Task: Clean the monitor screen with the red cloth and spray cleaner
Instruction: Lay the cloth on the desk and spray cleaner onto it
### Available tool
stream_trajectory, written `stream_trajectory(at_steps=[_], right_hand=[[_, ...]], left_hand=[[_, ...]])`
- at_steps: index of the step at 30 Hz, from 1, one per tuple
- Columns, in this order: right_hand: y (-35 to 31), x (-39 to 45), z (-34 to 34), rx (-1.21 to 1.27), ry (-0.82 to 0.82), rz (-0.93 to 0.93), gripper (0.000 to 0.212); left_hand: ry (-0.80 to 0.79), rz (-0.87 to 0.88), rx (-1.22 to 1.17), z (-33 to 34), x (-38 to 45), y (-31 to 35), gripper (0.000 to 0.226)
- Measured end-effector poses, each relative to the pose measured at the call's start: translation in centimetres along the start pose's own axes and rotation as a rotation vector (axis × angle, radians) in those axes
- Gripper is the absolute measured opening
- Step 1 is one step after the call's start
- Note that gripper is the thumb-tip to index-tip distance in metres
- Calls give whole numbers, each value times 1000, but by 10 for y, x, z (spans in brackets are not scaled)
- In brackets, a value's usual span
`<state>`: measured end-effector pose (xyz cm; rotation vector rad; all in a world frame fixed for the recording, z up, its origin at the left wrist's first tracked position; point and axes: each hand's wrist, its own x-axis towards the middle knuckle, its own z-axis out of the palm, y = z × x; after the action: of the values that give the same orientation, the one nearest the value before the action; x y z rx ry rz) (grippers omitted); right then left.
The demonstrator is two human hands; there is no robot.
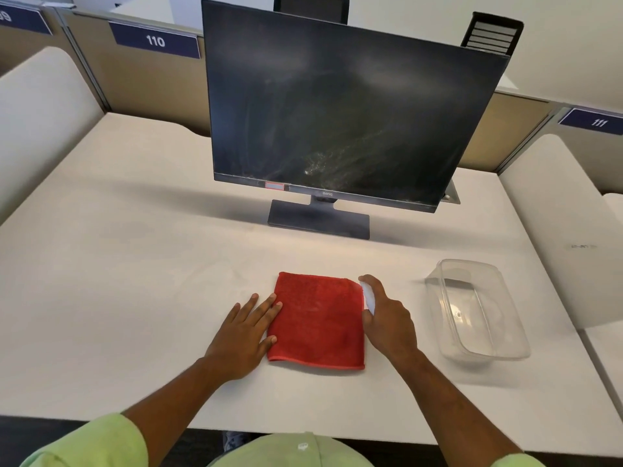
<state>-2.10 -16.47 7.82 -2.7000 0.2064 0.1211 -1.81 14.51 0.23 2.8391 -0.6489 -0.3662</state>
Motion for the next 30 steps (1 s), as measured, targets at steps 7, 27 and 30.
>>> stream_trajectory(at_steps=[7, 27, 30], right_hand=[[5, -15, 5, 49, -2, -1, 66], [-26, -53, 31, 169, -105, -179, 82], [-27, -53, 32, 145, -148, -216, 77]], left_hand=[[0, 7, -11, 0, 1, -1, 67], [0, 19, -19, 2, 1, -3, 67], [-1, 16, -22, 3, 1, -3, 66]])
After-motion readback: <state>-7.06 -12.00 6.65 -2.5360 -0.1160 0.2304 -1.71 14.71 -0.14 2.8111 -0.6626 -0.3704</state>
